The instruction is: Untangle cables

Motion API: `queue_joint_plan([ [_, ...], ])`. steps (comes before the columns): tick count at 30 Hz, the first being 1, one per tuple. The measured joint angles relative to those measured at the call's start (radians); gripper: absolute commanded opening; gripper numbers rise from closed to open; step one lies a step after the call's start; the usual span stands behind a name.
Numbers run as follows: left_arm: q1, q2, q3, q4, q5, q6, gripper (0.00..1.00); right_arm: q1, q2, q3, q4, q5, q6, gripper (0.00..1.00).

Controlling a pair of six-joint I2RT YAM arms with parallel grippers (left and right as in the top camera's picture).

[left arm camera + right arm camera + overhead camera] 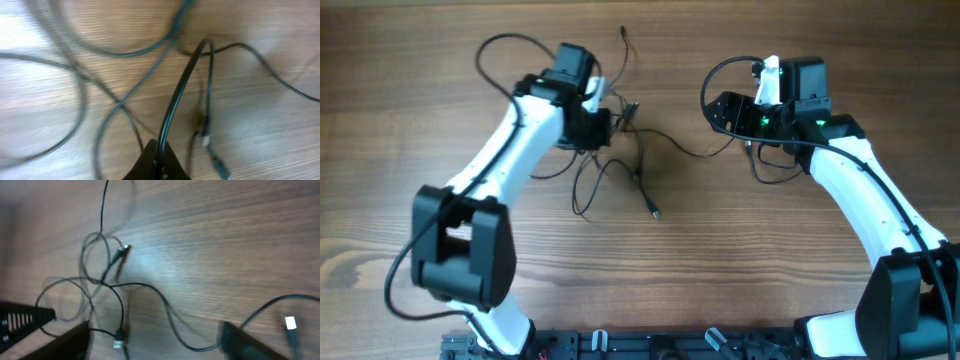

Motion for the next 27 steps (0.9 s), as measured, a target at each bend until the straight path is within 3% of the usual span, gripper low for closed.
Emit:
queue_joint_plan([
  [1,0.026,-0.013,0.000,-0.021,-0.007,-0.006,0.14,0.006,0.000,0.000,0.013,-0.009,0.010,0.45],
  [2,0.068,-0.029,0.000,-0.060,-0.014,-0.014,0.13,0.015,0.000,0.000,0.022,-0.015,0.021,0.40],
  [5,0.137,-0.033,0.000,-0.103,-0.024,-0.024,0.07,0.055,0.000,0.000,0.037,-0.023,0.036,0.37],
  [7,0.161,-0.032,-0.008,-0.084,-0.025,-0.028,0.06,0.093,0.000,0.000,0.049,-0.026,0.052,0.55],
  [11,0.166,-0.031,-0.106,0.050,-0.025,-0.050,0.06,0.152,0.033,0.000,0.124,-0.028,0.154,0.67],
  [13,0.162,-0.029,-0.163,0.123,-0.024,-0.064,0.06,0.190,0.122,0.000,0.209,-0.032,0.256,0.81],
  [16,0.155,-0.029,-0.243,0.264,-0.024,-0.068,0.07,0.237,0.223,-0.003,0.336,-0.031,0.385,0.80],
  [19,0.155,-0.029,-0.272,0.315,-0.028,-0.072,0.07,0.298,0.346,-0.006,0.523,-0.035,0.509,0.66],
  [24,0.155,-0.029,-0.275,0.317,-0.028,-0.072,0.08,0.333,0.478,-0.006,0.666,-0.034,0.726,0.51],
  [25,0.155,-0.029,-0.275,0.318,-0.028,-0.073,0.08,0.334,0.494,-0.006,0.685,-0.027,0.776,0.45],
  [27,0.155,-0.029,-0.275,0.320,-0.028,-0.076,0.08,0.334,0.500,-0.006,0.690,0.001,0.827,0.21],
])
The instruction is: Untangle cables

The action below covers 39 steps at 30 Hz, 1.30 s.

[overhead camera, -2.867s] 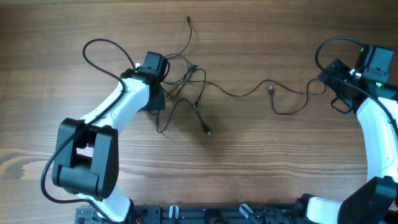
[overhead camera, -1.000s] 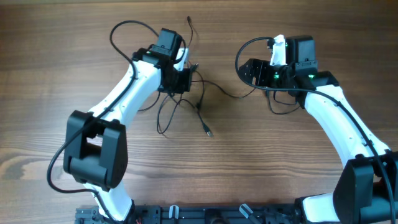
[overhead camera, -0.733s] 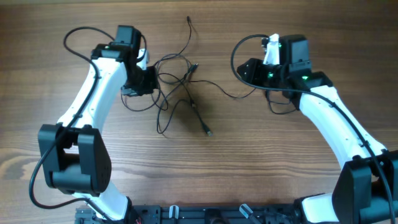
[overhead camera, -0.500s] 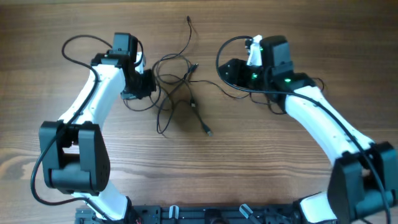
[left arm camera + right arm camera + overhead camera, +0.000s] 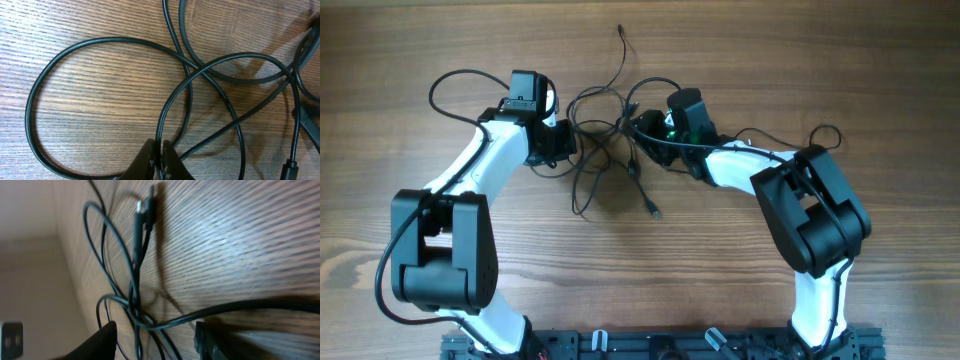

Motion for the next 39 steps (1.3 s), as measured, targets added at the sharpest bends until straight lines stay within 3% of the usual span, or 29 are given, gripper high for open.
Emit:
queue_joint_plan([
  [1,0.000,0.000,0.000,0.001,0.000,0.000,0.07,0.000,0.002,0.000,0.001,0.024,0.035,0.12],
  [3,0.000,0.000,0.000,0.004,0.000,0.000,0.08,0.000,0.003,0.000,0.005,0.058,0.082,0.04],
  [9,0.000,0.000,0.000,0.004,0.000,0.000,0.07,-0.002,0.003,0.000,0.007,0.074,0.093,0.04],
  [11,0.000,0.000,0.000,0.004,0.000,0.000,0.07,-0.010,0.003,0.000,0.007,0.048,0.082,0.27],
  [19,0.000,0.000,0.000,0.004,0.000,0.000,0.07,-0.018,0.003,0.000,0.000,0.069,0.097,0.37],
  [24,0.000,0.000,0.000,0.004,0.000,0.000,0.07,-0.004,0.025,0.000,0.044,0.077,0.169,0.32],
  [25,0.000,0.000,0.000,0.004,0.000,0.000,0.07,0.000,0.027,0.000,0.054,0.077,0.181,0.25],
  [26,0.000,0.000,0.000,0.004,0.000,0.000,0.07,0.005,0.037,0.000,0.069,0.077,0.188,0.09],
  [27,0.000,0.000,0.000,0.004,0.000,0.000,0.07,0.012,0.041,0.000,0.073,0.080,0.192,0.04],
  [31,0.000,0.000,0.000,0.007,0.000,0.000,0.07,0.021,0.058,-0.001,0.110,0.071,0.174,0.04],
  [35,0.000,0.000,0.000,0.011,0.000,0.000,0.07,0.015,0.050,-0.004,0.346,-0.104,0.146,0.04],
  [39,0.000,0.000,0.000,0.011,0.000,0.000,0.07,-0.023,-0.050,-0.004,0.362,-0.231,0.145,0.04],
])
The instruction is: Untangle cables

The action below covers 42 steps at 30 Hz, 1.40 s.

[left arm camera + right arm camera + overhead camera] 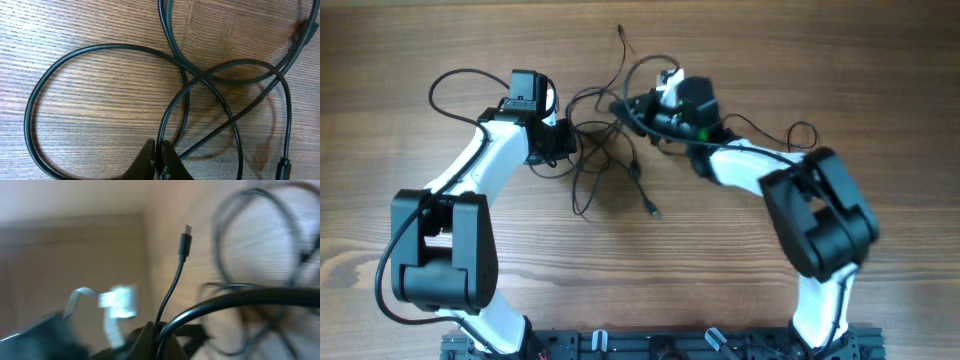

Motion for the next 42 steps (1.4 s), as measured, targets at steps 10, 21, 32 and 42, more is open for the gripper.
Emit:
queue_joint_plan([
  [10,0.000,0.000,0.000,-0.001,0.000,0.000,0.09,-0.167,-0.161,0.008,-0.595,-0.134,-0.397,0.04],
  [21,0.000,0.000,-0.001,0.000,0.000,-0.004,0.11,-0.320,-0.173,0.312,-1.756,0.184,-1.057,0.05],
  [32,0.000,0.000,-0.001,0.000,0.000,-0.004,0.13,-0.320,-0.173,0.313,-1.775,0.951,-1.154,0.36],
  [42,0.000,0.000,-0.001,-0.002,0.000,-0.005,0.21,-0.345,-0.173,0.313,-1.660,1.028,-1.167,0.86],
])
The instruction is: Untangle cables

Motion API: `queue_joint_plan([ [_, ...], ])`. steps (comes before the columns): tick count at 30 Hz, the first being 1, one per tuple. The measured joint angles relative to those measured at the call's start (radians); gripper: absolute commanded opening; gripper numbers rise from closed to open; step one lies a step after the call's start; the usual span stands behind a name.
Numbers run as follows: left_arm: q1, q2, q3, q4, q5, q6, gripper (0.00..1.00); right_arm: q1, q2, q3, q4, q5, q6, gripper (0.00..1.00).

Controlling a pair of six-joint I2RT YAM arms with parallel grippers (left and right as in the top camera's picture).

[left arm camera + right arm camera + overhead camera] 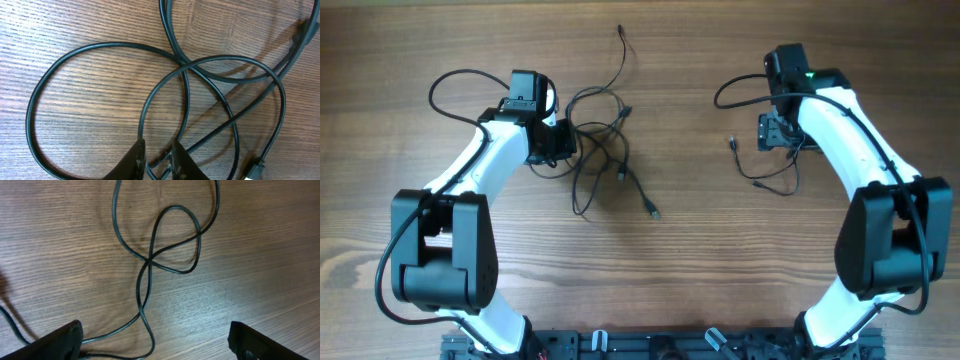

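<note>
A tangle of black cables (600, 135) lies left of centre, and its loops (185, 85) fill the left wrist view. My left gripper (563, 143) sits at the tangle's left edge. Its fingers (135, 160) are slightly apart, so it is open (156, 157), with cable strands lying in the gap. A single black cable (765, 183) lies by itself on the right, clear of the tangle. My right gripper (778, 135) hovers over it, wide open (160, 340) and holding nothing. The cable's figure-eight loop (172, 235) lies on the wood ahead of it.
A thin wire (620, 50) runs from the tangle toward the far edge. A plug end (653, 212) trails toward the near side, and a white-tipped plug (252, 170) shows at the lower right. Both arms' own cables loop beside them. Bare wooden table (700, 260) spreads between the arms.
My right gripper was shut on a raised cable by the tangle. It is now open at the right, with that cable on the table apart from the tangle. My left gripper has opened.
At first my left gripper was shut on a cable in the tangle and my right was open at the right. Then the left sat further left, and the right was open at the tangle. The right then held a cable, which now lies on the right.
</note>
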Motion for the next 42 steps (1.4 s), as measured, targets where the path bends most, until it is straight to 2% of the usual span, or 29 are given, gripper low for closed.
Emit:
queue_joint_plan([
  [1,0.000,0.000,0.000,0.000,0.000,-0.002,0.25,-0.034,0.000,0.000,-0.001,-0.030,0.024,0.69],
  [3,0.000,0.000,0.000,-0.002,0.000,-0.002,0.31,-0.091,0.000,0.000,0.000,-0.090,0.086,0.57],
  [5,0.000,0.000,0.000,-0.002,0.000,-0.005,0.42,-0.147,0.002,0.000,0.002,-0.173,0.142,0.57],
  [7,0.000,0.000,0.000,-0.002,0.000,-0.004,0.66,-0.170,0.002,-0.008,0.033,-0.232,0.183,0.57],
  [9,0.000,0.000,0.000,-0.002,0.000,-0.004,0.74,-0.167,0.003,-0.039,0.071,-0.272,0.235,0.57],
  [14,0.000,0.000,0.000,-0.002,0.000,-0.005,0.75,-0.167,0.003,-0.180,0.263,-0.302,0.291,0.52],
  [15,0.000,0.000,0.000,-0.002,0.000,-0.005,0.75,-0.167,0.004,-0.225,0.356,-0.302,0.298,0.52],
  [19,0.000,0.000,0.000,-0.003,0.000,-0.005,0.75,-0.167,0.006,-0.312,0.532,-0.302,0.301,0.52],
  [21,0.000,0.000,-0.001,-0.003,0.000,-0.005,0.73,-0.167,0.006,-0.319,0.557,-0.301,0.321,0.55],
  [22,0.000,0.000,-0.001,-0.002,0.000,-0.005,0.73,-0.167,0.006,-0.319,0.560,-0.300,0.347,0.62],
  [26,0.000,0.000,-0.001,-0.002,0.000,-0.005,0.72,-0.165,0.005,-0.320,0.576,-0.297,0.498,0.74],
  [29,0.000,0.000,-0.001,-0.002,0.000,-0.005,0.72,-0.165,0.002,-0.320,0.579,-0.297,0.589,0.71],
  [36,0.000,0.000,-0.001,-0.002,0.000,-0.005,0.72,-0.166,0.001,-0.320,0.589,-0.282,0.770,0.70],
  [39,0.000,0.000,-0.001,-0.002,0.000,-0.005,0.72,-0.172,0.001,-0.320,0.594,-0.284,0.819,0.54],
  [40,0.000,0.000,-0.001,-0.002,0.000,-0.005,0.72,-0.176,0.001,-0.322,0.600,-0.291,0.832,0.46],
  [42,0.000,0.000,-0.001,-0.003,0.000,-0.005,0.72,-0.181,0.001,-0.323,0.603,-0.310,0.839,0.40],
])
